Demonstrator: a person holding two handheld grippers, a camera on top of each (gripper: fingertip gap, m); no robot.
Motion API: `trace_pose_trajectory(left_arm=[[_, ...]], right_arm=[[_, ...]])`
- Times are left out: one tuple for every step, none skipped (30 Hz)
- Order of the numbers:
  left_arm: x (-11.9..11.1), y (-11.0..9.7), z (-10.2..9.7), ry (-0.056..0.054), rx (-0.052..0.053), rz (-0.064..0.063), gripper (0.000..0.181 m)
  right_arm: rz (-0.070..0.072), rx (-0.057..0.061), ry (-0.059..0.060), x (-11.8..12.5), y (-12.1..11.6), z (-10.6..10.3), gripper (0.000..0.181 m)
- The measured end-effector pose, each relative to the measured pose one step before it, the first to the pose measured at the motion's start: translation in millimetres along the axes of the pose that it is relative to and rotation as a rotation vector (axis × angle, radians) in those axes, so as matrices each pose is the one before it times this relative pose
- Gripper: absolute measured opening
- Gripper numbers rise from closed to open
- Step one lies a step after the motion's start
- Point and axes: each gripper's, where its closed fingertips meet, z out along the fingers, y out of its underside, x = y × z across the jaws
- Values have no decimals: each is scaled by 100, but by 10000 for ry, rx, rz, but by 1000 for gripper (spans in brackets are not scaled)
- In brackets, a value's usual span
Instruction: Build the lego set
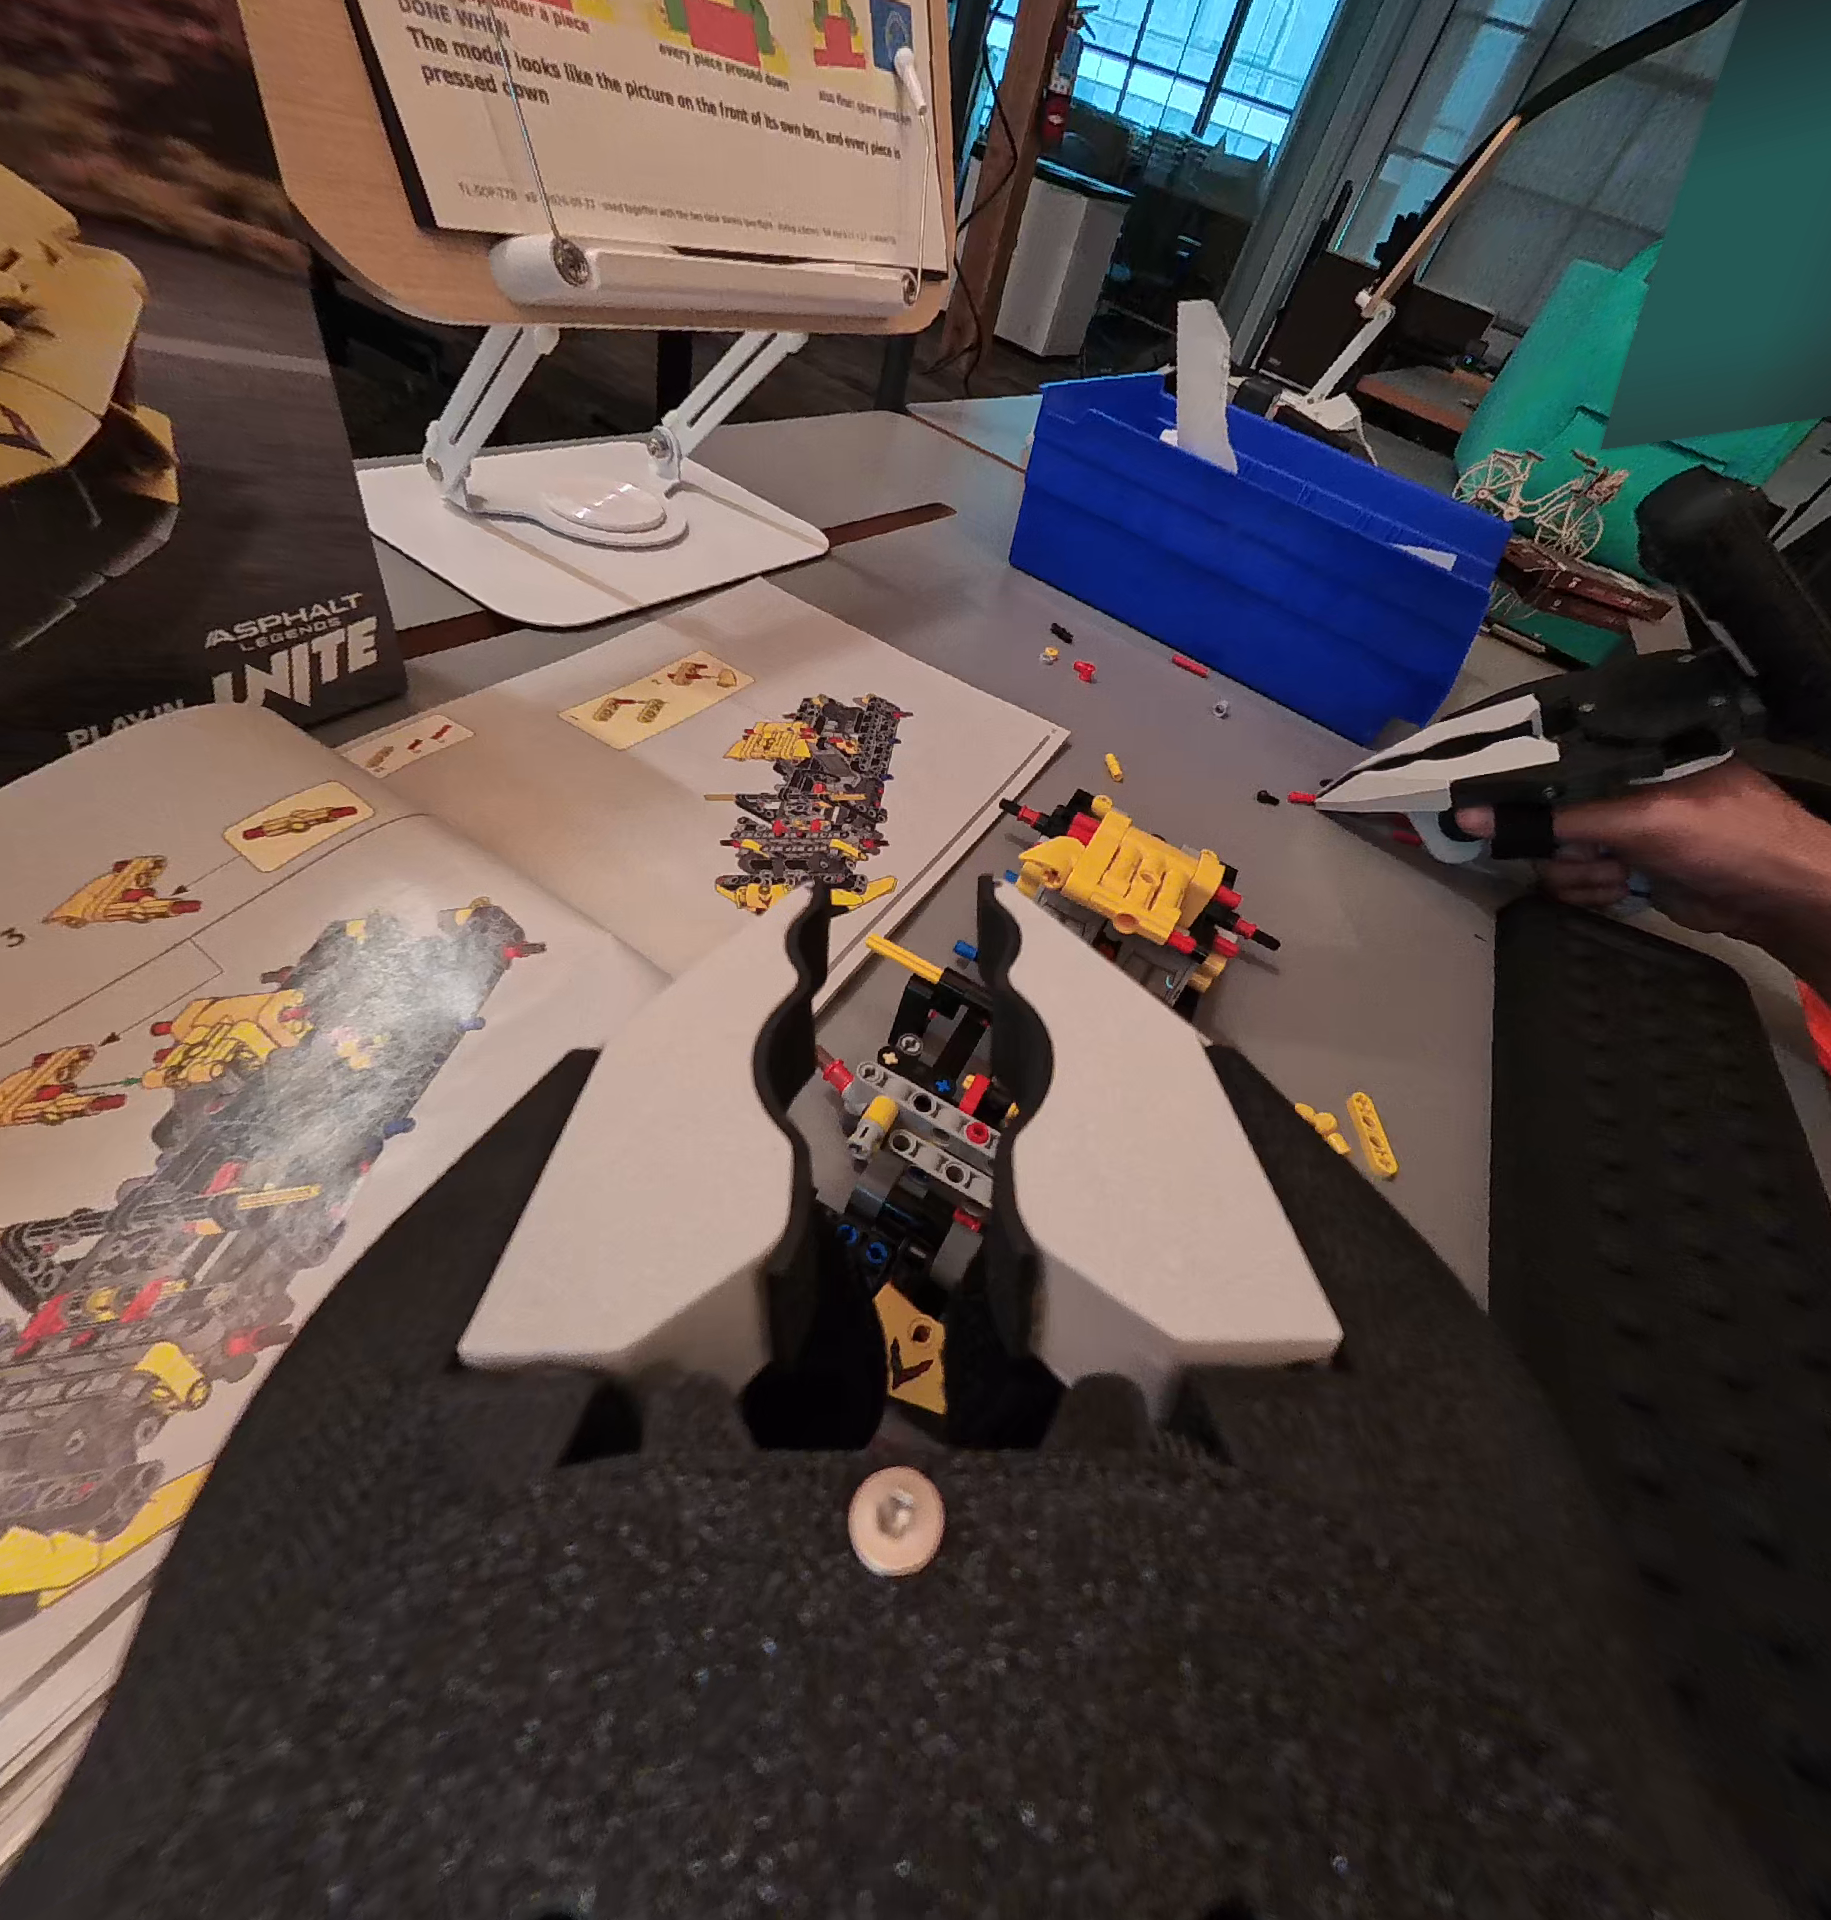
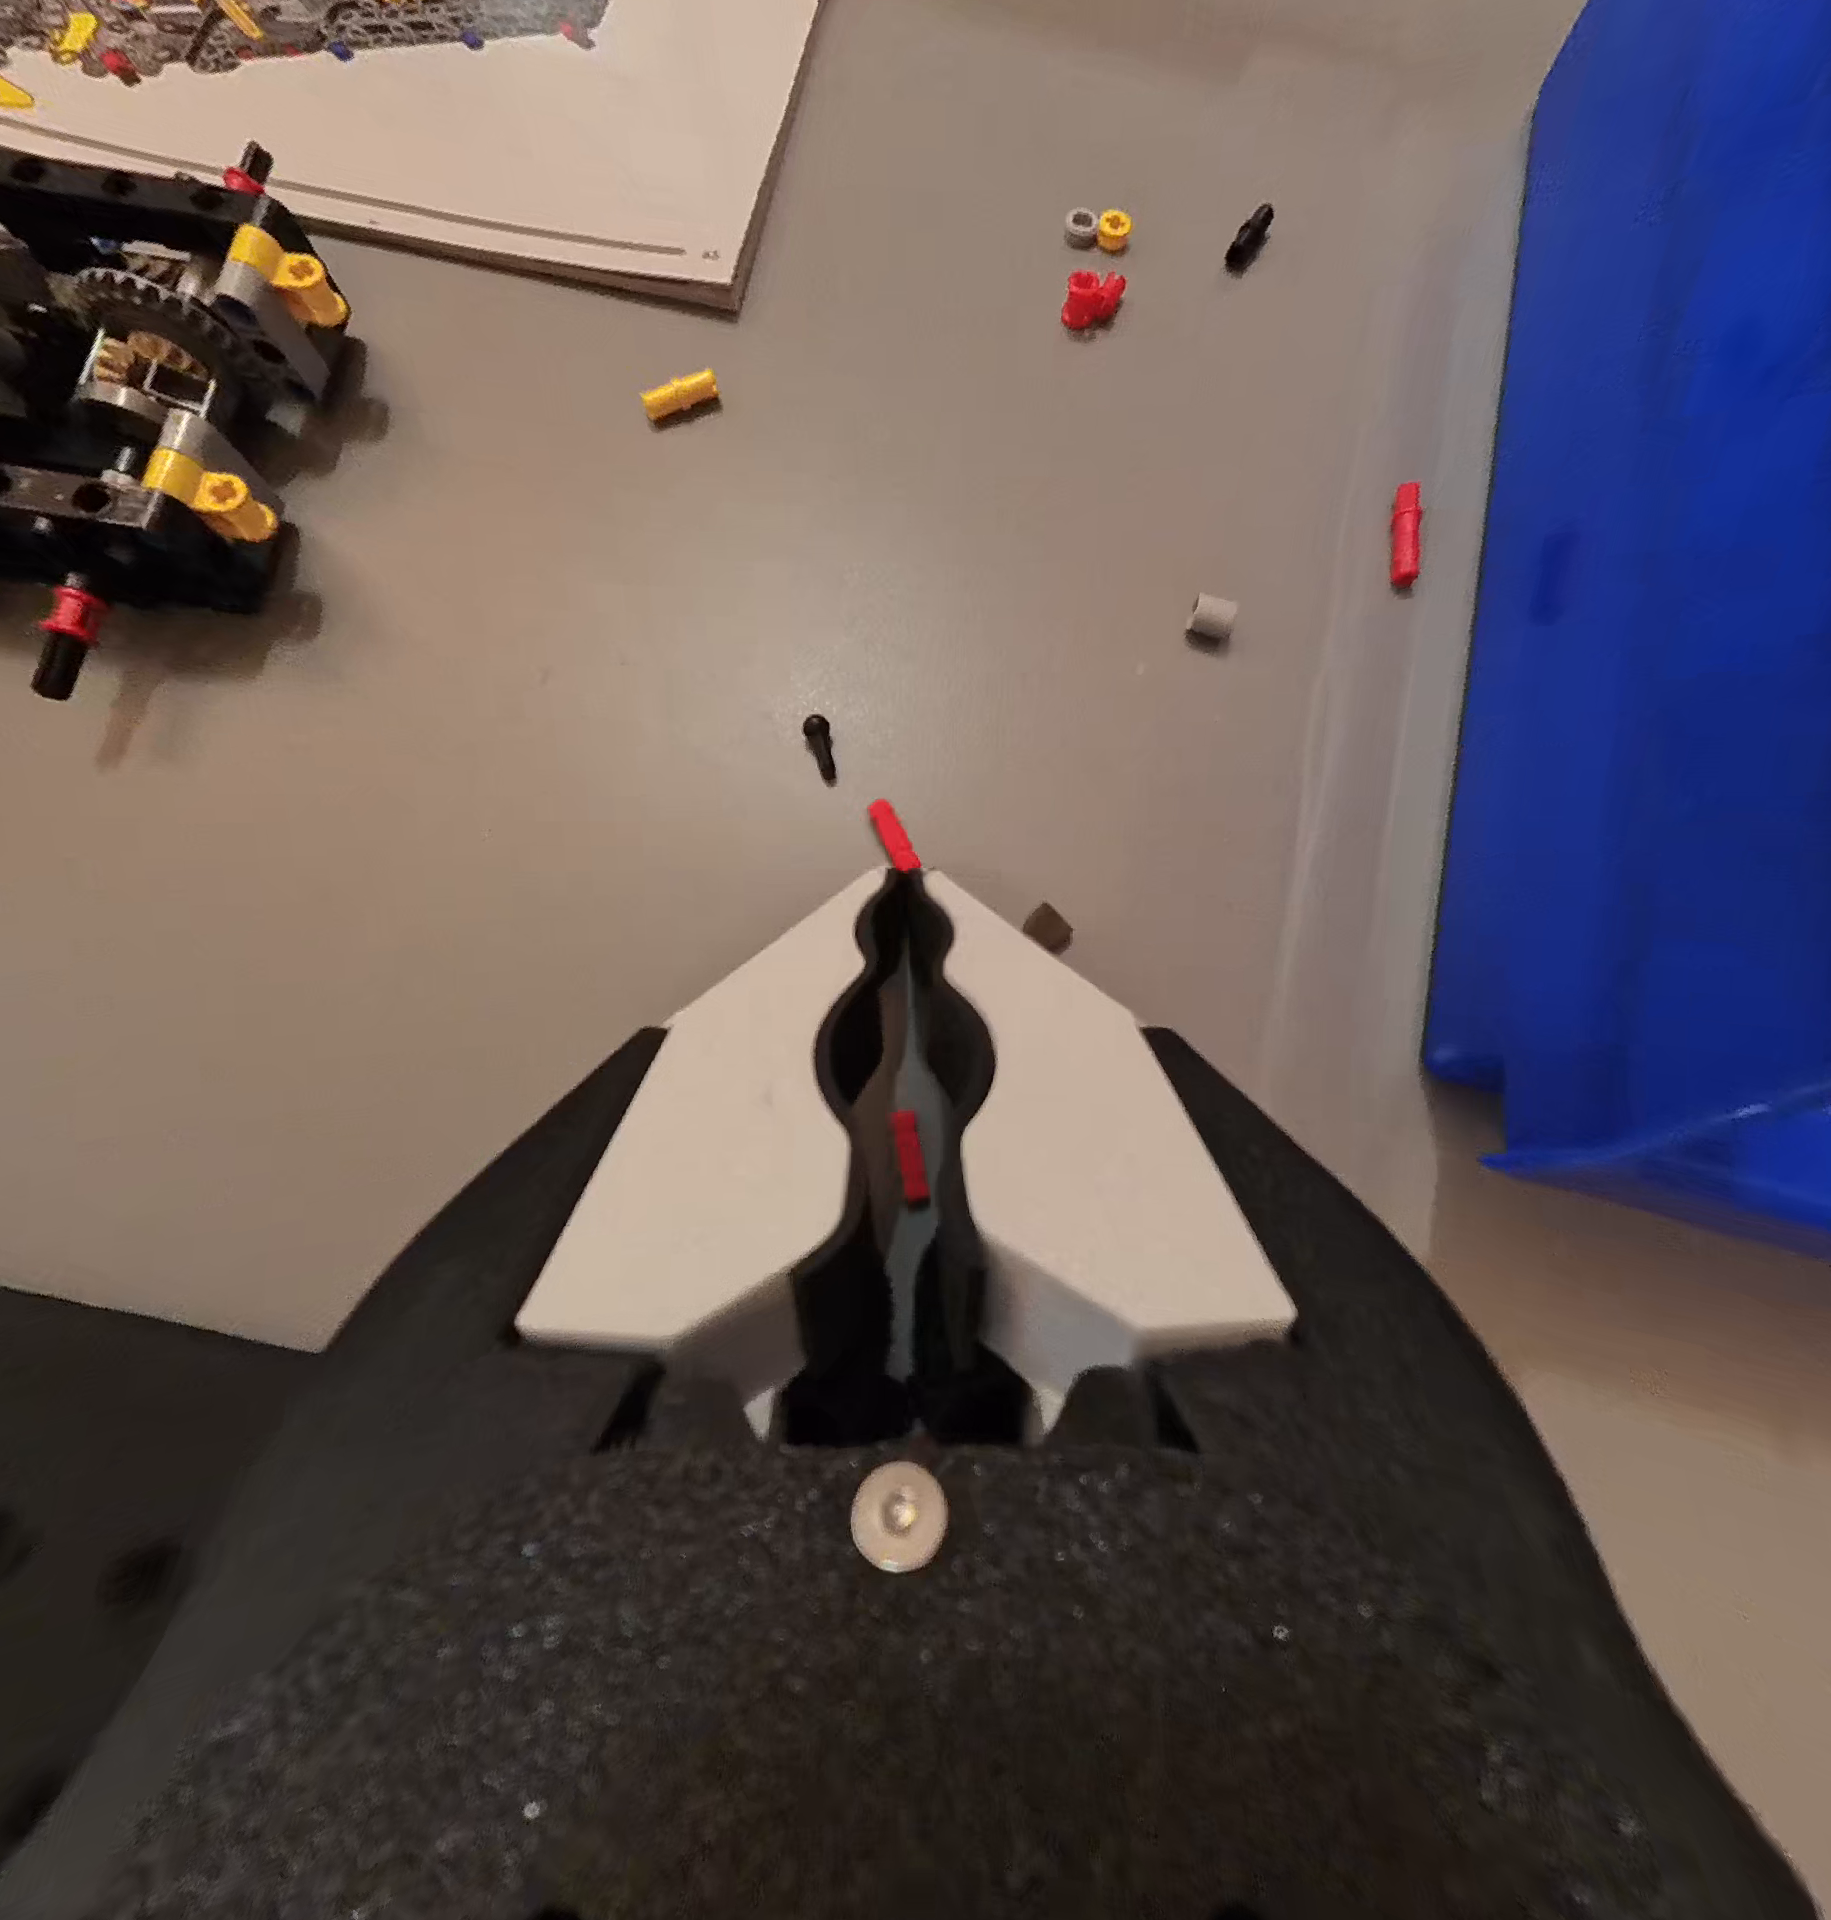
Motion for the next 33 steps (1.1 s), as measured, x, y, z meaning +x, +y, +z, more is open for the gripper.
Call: trace_pose_trajectory(left_arm=[[29,38,6,-11,-25,46,28],[39,4,-8,-8,-11,39,28],[39,-21,-4,1,4,26,28],[42,-8,-3,10,-3,11,28],[30,16,-16,7,-14,2,28],[-3,25,-22,-4,-15,7,28],[8,12,-24,-12,-6,18,28],[8,0,-26,-4,2,17,28],[47,-10,-11,12,-1,4,28],[53,-5,-4,18,-7,-2,28],[27,-13,0,3,-1,5,28],[16,-15,-8,-11,5,15,28],[22,4,7,-1,-7,17,28],[11,22,6,0,-16,6,28],[-19,26,12,-11,-16,-5,28],[-10,42,2,-8,-18,-4,28],[-6,19,-3,-7,-5,6,28],[21,-12,-11,-1,9,9,28],[40,-17,10,17,6,-4,27],[61,-7,31,28,-7,-15,28],[98,4,50,35,-13,-3,28],[131,16,52,33,-22,21,27],[132,70,56,29,-46,40,28],[134,109,59,16,-65,55,28],[98,105,36,-16,-62,79,28],[84,99,20,-30,-52,94,28],[76,82,12,-18,-45,69,28],[75,81,5,5,-37,20,28],[95,66,-4,32,-30,-16,28],[96,-2,-16,37,1,-24,28],[131,-79,-32,42,32,-13,28],[180,-100,-28,64,35,-2,28],[196,-114,-29,64,42,5,28]], right_arm=[[-55,17,-15,-131,-8,-3,0],[-78,7,2,-111,6,-12,0],[-107,-17,-8,-125,3,-24,0],[-125,2,18,-80,-55,-67,0],[-86,82,67,-1,-185,-93,2],[-17,79,51,46,-199,-47,9],[35,33,-5,73,-142,23,13],[34,23,-75,24,-89,99,14],[28,-5,-83,65,-30,196,14],[-8,-71,-95,36,71,250,14],[-53,-79,-87,3,49,223,13],[-17,36,-73,-13,-125,96,11],[-32,-40,-130,-136,-12,88,4],[-28,-43,-55,-78,-11,12,3],[-73,-96,-84,-191,17,-73,3],[-89,37,-265,-650,-264,-219,3],[-179,257,-664,-1538,-665,-357,3],[-377,249,-1068,-2468,-730,-283,3],[-550,89,-1141,-2860,-568,12,3],[-615,-106,-839,-2525,-403,405,3],[-633,-332,-536,-1960,-164,658,3],[-547,-393,-431,-1562,-81,779,3],[-430,-434,-324,-1106,7,807,3],[-309,-403,-237,-701,93,789,3],[-199,-332,-107,-307,107,739,3],[-98,39,-58,-115,-346,396,3],[58,11,-166,-173,-240,196,3],[161,-72,-111,-37,-48,103,4],[169,-35,-59,39,-19,7,4],[160,-18,107,278,10,-104,5],[165,47,280,604,-50,-287,18],[283,207,487,1123,-216,-573,28],[424,441,686,1703,-526,-814,31]])
